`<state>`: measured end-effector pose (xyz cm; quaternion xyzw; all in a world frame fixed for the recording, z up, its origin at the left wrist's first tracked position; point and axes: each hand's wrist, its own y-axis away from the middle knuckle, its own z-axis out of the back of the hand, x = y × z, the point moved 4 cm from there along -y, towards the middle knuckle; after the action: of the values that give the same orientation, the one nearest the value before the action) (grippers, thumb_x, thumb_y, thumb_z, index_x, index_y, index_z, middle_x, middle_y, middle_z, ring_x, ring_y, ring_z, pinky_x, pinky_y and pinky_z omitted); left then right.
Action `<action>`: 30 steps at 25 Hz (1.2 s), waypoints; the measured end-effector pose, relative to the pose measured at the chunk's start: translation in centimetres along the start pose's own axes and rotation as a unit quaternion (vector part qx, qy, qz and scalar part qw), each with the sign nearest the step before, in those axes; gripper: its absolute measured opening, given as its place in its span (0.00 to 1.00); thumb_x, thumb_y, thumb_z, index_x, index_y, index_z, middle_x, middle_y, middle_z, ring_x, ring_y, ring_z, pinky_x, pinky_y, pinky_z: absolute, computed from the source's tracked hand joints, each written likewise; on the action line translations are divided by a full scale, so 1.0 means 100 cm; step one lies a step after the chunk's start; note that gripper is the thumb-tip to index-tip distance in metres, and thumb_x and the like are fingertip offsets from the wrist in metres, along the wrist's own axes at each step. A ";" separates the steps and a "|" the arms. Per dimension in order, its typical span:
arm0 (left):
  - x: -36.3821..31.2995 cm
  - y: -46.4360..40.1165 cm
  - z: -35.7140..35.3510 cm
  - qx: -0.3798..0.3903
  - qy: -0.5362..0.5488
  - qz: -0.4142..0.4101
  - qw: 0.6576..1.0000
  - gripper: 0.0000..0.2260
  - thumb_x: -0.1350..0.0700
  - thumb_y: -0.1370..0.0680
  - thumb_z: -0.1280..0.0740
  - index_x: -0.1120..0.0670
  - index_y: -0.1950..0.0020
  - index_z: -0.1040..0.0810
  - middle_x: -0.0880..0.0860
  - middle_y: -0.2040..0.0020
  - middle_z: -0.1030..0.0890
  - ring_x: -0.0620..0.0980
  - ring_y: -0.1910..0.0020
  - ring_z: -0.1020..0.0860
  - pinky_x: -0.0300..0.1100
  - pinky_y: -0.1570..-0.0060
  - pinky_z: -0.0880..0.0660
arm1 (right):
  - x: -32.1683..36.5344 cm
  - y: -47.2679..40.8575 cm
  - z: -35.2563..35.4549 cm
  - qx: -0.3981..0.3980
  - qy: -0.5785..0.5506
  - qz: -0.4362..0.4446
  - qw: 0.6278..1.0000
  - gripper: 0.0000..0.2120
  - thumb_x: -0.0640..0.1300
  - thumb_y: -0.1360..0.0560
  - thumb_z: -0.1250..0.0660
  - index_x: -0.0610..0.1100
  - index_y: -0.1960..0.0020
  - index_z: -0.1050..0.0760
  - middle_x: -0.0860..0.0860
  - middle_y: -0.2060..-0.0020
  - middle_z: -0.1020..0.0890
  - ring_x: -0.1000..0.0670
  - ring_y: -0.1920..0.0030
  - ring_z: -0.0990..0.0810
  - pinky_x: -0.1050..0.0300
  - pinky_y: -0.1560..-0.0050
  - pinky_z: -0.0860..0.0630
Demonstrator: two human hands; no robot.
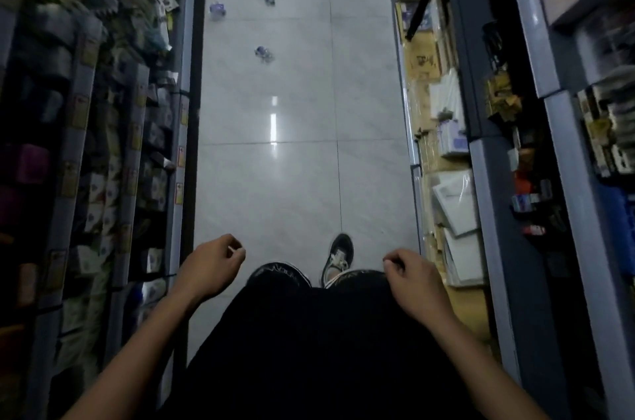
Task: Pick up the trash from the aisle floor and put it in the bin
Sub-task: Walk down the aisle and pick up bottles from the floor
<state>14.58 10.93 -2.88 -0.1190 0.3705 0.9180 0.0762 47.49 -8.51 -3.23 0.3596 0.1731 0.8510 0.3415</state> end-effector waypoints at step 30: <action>-0.162 -0.506 0.432 -0.054 0.021 -0.008 0.998 0.07 0.48 0.20 0.37 0.46 0.48 0.21 0.43 0.56 0.20 0.46 0.56 0.21 0.43 0.60 0.28 | 0.343 -0.555 0.184 -0.016 -0.007 -0.002 1.000 0.05 0.47 0.21 0.35 0.52 0.52 0.20 0.58 0.57 0.20 0.58 0.57 0.22 0.52 0.56 0.22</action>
<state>34.69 76.40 -1.85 -0.1453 0.3209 0.9333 0.0697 68.83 55.84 -3.70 0.3598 0.1577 0.8503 0.3503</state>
